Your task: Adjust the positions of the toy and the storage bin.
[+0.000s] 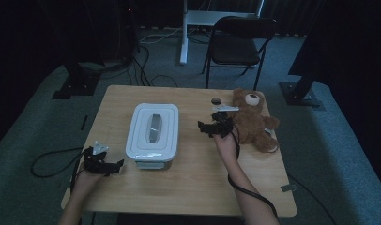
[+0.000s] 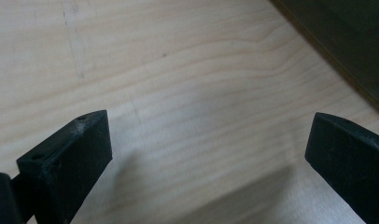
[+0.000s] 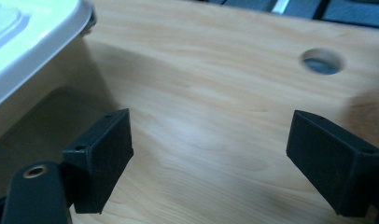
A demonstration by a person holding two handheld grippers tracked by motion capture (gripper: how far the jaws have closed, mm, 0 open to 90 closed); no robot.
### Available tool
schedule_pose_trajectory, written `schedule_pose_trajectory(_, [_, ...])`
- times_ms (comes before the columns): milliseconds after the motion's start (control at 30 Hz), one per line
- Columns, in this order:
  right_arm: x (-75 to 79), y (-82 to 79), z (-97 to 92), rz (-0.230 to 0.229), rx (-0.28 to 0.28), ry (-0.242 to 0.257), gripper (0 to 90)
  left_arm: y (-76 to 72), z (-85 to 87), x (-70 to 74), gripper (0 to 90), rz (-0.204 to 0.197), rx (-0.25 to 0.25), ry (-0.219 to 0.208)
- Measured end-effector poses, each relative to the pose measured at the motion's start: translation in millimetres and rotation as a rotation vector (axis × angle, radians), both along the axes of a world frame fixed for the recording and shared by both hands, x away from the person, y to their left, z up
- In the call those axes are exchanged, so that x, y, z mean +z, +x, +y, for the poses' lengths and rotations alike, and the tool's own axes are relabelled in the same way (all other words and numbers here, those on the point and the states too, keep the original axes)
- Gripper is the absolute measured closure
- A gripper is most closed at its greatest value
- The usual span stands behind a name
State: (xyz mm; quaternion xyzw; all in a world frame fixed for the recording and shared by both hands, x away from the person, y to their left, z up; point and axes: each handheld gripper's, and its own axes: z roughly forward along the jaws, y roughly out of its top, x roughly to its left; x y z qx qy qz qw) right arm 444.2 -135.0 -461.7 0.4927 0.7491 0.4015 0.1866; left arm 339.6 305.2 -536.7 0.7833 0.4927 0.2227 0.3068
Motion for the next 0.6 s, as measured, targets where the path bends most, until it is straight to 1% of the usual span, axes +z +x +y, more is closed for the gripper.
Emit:
schedule_pose_trajectory(67, [-7.9, 2.1, 9.7, 0.007, 0.007, -0.011, 13.8, 4.8, 0.0, 1.2, 1.0, -0.008, 0.002, -0.004])
schedule_pose_trajectory(100, [-11.9, 3.1, 13.7, 0.013, 0.007, -0.009, 13.9, 6.3, 0.0, 1.3, 1.0, -0.015, 0.004, -0.013])
schedule_pose_trajectory(167, [-19.2, 5.4, 20.1, 0.02, 0.015, -0.005, 13.8, 11.0, -0.4, 1.6, 1.0, -0.011, 0.0, -0.034])
schedule_pose_trajectory(233, [-26.8, 7.1, 26.6, 0.03, 0.015, -0.007, 13.9, 14.4, -2.2, 1.5, 1.0, -0.011, -0.004, -0.02])
schedule_pose_trajectory(267, [-26.8, 7.1, 26.6, 0.03, 0.015, -0.007, 13.9, 14.4, -2.2, 1.5, 1.0, -0.011, -0.004, -0.02])
schedule_pose_trajectory(367, [-40.5, 12.4, 39.7, 0.062, 0.035, -0.005, 13.9, 23.0, -6.1, 2.8, 1.0, -0.003, -0.011, -0.035])
schedule_pose_trajectory(433, [-42.0, 13.2, 42.1, 0.066, 0.035, -0.012, 13.9, 25.0, -7.7, 3.6, 1.1, 0.0, -0.01, -0.032])
schedule_pose_trajectory(467, [-43.8, 14.4, 45.0, 0.064, 0.035, -0.016, 13.8, 27.3, -11.1, 4.9, 1.0, -0.002, -0.006, -0.028])
schedule_pose_trajectory(500, [-45.8, 16.2, 50.0, 0.061, 0.031, -0.011, 13.9, 29.1, -13.9, 6.4, 1.0, -0.004, -0.018, -0.032])
schedule_pose_trajectory(567, [-46.5, 17.4, 53.0, 0.058, 0.027, 0.001, 13.8, 31.9, -16.0, 7.9, 1.0, -0.009, -0.016, -0.022])
schedule_pose_trajectory(600, [-47.0, 18.3, 54.7, 0.055, 0.032, 0.008, 13.8, 33.6, -16.3, 8.2, 1.0, -0.008, -0.016, -0.03])
